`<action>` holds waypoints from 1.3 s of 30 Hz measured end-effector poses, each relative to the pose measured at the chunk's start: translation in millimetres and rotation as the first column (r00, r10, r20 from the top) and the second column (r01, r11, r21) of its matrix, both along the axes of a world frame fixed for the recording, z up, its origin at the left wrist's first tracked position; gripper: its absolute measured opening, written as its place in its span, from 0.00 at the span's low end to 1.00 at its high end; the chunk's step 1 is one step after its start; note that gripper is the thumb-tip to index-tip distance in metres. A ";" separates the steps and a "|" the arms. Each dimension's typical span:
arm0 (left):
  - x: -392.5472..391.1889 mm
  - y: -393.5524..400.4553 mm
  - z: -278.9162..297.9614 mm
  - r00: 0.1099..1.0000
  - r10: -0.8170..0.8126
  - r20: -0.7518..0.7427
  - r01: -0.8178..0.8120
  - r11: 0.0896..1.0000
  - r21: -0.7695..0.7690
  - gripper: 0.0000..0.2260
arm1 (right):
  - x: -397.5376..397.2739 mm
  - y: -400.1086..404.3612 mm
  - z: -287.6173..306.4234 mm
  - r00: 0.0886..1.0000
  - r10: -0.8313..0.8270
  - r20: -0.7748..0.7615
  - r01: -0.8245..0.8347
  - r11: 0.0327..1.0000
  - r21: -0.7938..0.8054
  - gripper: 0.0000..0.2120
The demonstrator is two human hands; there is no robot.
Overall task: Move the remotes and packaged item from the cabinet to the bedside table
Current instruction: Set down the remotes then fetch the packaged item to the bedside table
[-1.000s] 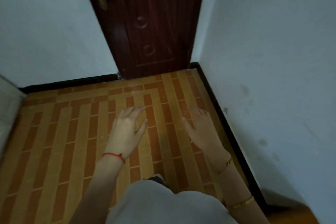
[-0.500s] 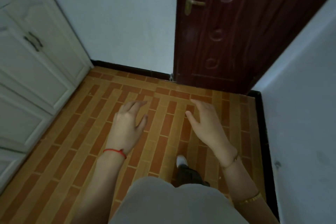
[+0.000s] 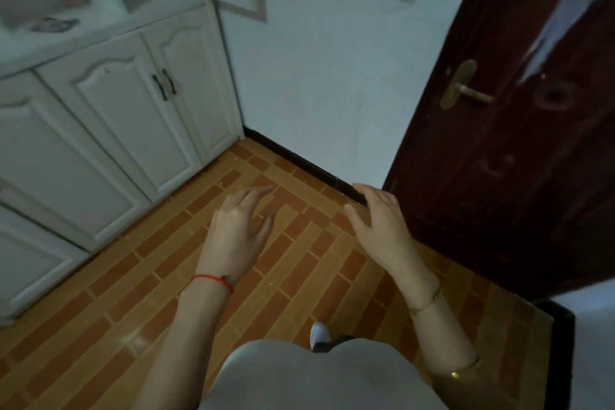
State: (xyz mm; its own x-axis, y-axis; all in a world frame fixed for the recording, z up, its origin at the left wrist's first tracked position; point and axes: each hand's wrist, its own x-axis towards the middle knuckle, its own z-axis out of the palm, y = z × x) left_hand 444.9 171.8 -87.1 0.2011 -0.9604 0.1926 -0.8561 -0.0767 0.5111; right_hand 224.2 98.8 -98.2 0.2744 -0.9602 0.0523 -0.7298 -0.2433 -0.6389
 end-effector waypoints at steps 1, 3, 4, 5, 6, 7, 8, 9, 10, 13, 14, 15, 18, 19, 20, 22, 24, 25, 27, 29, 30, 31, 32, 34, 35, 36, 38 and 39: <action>1.4 -12.0 2.0 1.000 0.028 0.000 -0.028 1.000 -0.004 0.17 | 3.6 -18.7 2.3 1.000 0.027 -0.001 -0.027 1.000 -0.001 0.22; 4.3 -32.1 4.4 0.997 0.081 -0.007 -0.081 0.997 -0.003 0.17 | 11.3 -50.7 4.3 0.997 0.080 0.004 -0.080 0.997 0.010 0.22; 6.1 -40.1 4.7 0.994 0.107 -0.012 -0.107 0.994 -0.002 0.17 | 15.6 -64.3 4.1 0.994 0.108 0.006 -0.108 0.994 0.018 0.22; 8.4 -47.3 4.2 0.991 0.132 -0.014 -0.132 0.991 0.001 0.17 | 20.2 -77.1 3.0 0.991 0.135 0.002 -0.135 0.991 0.026 0.23; 10.8 -54.0 3.4 0.988 0.157 -0.015 -0.157 0.988 0.004 0.17 | 25.0 -89.0 2.0 0.987 0.160 -0.005 -0.160 0.987 0.033 0.23; 13.7 -60.6 2.0 0.984 0.179 -0.018 -0.179 0.984 0.012 0.17 | 30.1 -100.1 0.8 0.983 0.182 -0.010 -0.182 0.983 0.039 0.23; 17.3 -67.3 0.5 0.980 0.197 -0.020 -0.196 0.980 0.021 0.17 | 35.9 -110.9 -0.4 0.980 0.201 -0.011 -0.200 0.979 0.046 0.23; 21.3 -74.5 -1.0 0.977 0.213 -0.023 -0.212 0.977 0.029 0.17 | 42.2 -121.4 -1.6 0.976 0.217 -0.013 -0.216 0.975 0.053 0.23; 26.2 -82.1 -2.9 0.973 0.227 -0.031 -0.226 0.973 0.036 0.17 | 49.0 -131.7 -2.9 0.973 0.232 -0.017 -0.231 0.971 0.058 0.23; 43.5 -109.1 -9.4 0.964 0.260 -0.049 -0.258 0.965 0.051 0.17 | 72.1 -164.3 -8.9 0.960 0.277 -0.030 -0.275 0.959 0.072 0.23; 50.3 -119.4 -12.0 0.962 0.271 -0.045 -0.268 0.962 0.056 0.17 | 80.2 -176.0 -11.6 0.957 0.288 -0.030 -0.285 0.956 0.075 0.23; 57.5 -130.3 -14.3 0.959 0.281 -0.043 -0.278 0.959 0.060 0.17 | 88.4 -188.3 -14.3 0.955 0.296 -0.027 -0.293 0.953 0.078 0.23; 83.2 -167.6 -19.7 0.950 0.310 -0.048 -0.307 0.950 0.060 0.17 | 116.4 -229.5 -21.2 0.950 0.313 -0.023 -0.310 0.947 0.084 0.23; 92.7 -181.2 -20.7 0.947 0.318 -0.050 -0.315 0.947 0.058 0.17 | 127.2 -244.4 -22.6 0.947 0.321 -0.024 -0.318 0.944 0.083 0.23; 103.0 -195.2 -21.4 0.945 0.324 -0.051 -0.321 0.946 0.055 0.17 | 138.7 -259.6 -23.5 0.944 0.329 -0.024 -0.326 0.942 0.081 0.23; 126.1 -225.4 -21.2 0.942 0.332 -0.054 -0.330 0.943 0.042 0.18 | 164.3 -291.6 -23.1 0.941 0.338 -0.021 -0.335 0.939 0.077 0.23; 152.3 -257.2 -18.4 0.940 0.336 -0.057 -0.334 0.942 0.033 0.17 | 192.8 -324.4 -19.9 0.941 0.339 -0.016 -0.337 0.939 0.066 0.23; 166.6 -273.4 -15.7 0.940 0.336 -0.059 -0.335 0.942 0.027 0.17 | 208.6 -341.0 -17.0 0.939 0.343 -0.015 -0.341 0.938 0.059 0.23; 196.0 -304.3 -9.3 0.937 0.344 -0.056 -0.344 0.939 0.012 0.17 | 241.3 -372.5 -9.7 0.933 0.360 -0.010 -0.359 0.932 0.043 0.23; 224.0 -333.7 -4.4 0.935 0.352 -0.049 -0.353 0.936 -0.001 0.17 | 271.8 -402.5 -3.4 0.926 0.378 -0.002 -0.378 0.925 0.022 0.22; 237.1 -346.9 -3.1 0.934 0.354 -0.047 -0.355 0.935 -0.003 0.17 | 285.5 -416.4 -1.4 0.923 0.385 0.001 -0.385 0.923 0.014 0.22; 249.2 -359.2 -2.2 0.933 0.357 -0.044 -0.358 0.934 -0.002 0.17 | 298.3 -429.3 0.3 0.921 0.390 0.003 -0.390 0.921 0.008 0.22; 260.9 -370.6 -1.7 0.931 0.362 -0.041 -0.362 0.932 0.003 0.17 | 310.1 -441.5 1.0 0.919 0.393 0.006 -0.393 0.919 0.008 0.22; 282.3 -391.7 -1.5 0.928 0.371 -0.035 -0.371 0.928 0.008 0.17 | 331.1 -463.5 1.0 0.919 0.394 0.013 -0.395 0.919 0.015 0.22; 292.2 -401.6 -1.3 0.927 0.375 -0.036 -0.374 0.927 0.010 0.17 | 340.9 -473.6 0.4 0.919 0.394 0.016 -0.394 0.919 0.021 0.22; 301.4 -411.1 -0.9 0.926 0.377 -0.037 -0.377 0.926 0.012 0.17 | 350.6 -483.2 -0.2 0.919 0.395 0.019 -0.395 0.918 0.027 0.21; 318.9 -428.9 -0.6 0.923 0.382 -0.040 -0.382 0.924 0.017 0.18 | 370.0 -501.8 -1.5 0.916 0.401 0.025 -0.402 0.915 0.035 0.21; 327.6 -437.3 -1.1 0.921 0.387 -0.041 -0.387 0.922 0.023 0.18 | 379.8 -511.2 -2.4 0.914 0.405 0.028 -0.406 0.913 0.037 0.21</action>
State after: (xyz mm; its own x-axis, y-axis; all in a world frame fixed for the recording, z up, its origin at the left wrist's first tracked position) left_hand 772.5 -265.6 -88.2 0.5657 -0.8086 0.1620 -0.7348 -0.4051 0.5440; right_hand 604.1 -412.5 -100.6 0.6397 -0.7682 0.0246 -0.5614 -0.4889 -0.6677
